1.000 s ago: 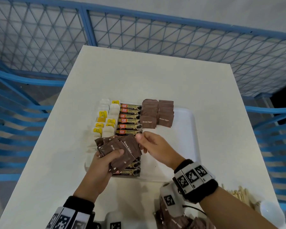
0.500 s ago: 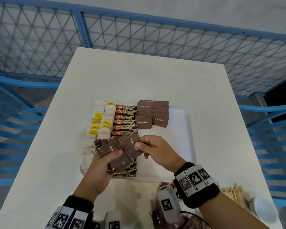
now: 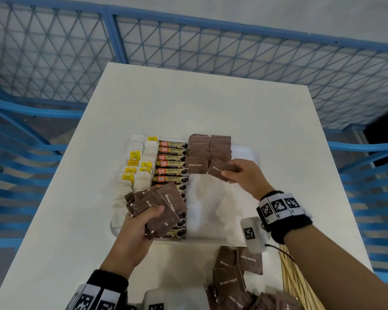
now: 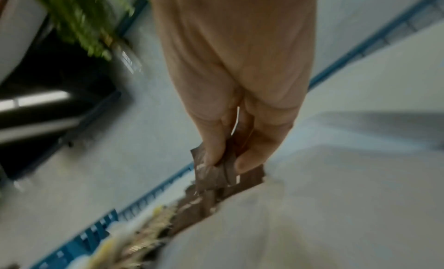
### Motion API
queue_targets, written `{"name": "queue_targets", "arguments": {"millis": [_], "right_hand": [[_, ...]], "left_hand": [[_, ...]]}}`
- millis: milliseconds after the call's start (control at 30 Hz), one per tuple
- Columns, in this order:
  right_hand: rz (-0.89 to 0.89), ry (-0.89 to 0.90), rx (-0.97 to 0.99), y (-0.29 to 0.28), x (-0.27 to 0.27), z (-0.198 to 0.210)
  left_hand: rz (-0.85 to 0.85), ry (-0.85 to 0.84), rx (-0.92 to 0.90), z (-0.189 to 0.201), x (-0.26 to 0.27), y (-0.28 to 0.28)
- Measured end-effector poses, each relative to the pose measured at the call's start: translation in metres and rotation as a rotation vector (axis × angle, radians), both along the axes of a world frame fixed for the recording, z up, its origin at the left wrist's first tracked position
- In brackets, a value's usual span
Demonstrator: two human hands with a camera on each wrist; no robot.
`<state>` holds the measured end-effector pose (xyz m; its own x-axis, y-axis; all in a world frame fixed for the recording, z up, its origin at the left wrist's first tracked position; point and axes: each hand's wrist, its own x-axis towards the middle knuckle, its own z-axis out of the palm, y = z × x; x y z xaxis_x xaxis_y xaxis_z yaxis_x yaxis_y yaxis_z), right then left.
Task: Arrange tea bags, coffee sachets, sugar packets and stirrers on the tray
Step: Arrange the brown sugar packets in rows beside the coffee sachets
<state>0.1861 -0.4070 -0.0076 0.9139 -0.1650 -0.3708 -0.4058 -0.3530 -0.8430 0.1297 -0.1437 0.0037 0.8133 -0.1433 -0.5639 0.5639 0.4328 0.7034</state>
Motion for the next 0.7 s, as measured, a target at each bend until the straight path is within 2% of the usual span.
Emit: {"name": "queue_targets", "arguments": {"millis": [67, 167, 400, 700], "right_hand": [[0.057, 0.005, -0.205, -0.008, 0.009, -0.005], [0.135, 0.011, -0.357, -0.009, 0.019, -0.01], [0.056, -0.089, -0.356, -0.002, 0.029, -0.02], [0.058, -0.202, -0.551, -0.001, 0.029, -0.036]], "left_hand": [[0.003, 0.002, 0.003, 0.0, -0.001, 0.0], [-0.005, 0.004, 0.002, -0.001, -0.003, 0.002], [-0.005, 0.004, 0.001, -0.001, -0.002, 0.002], [-0.013, 0.022, 0.024, -0.003, 0.002, -0.002]]}}
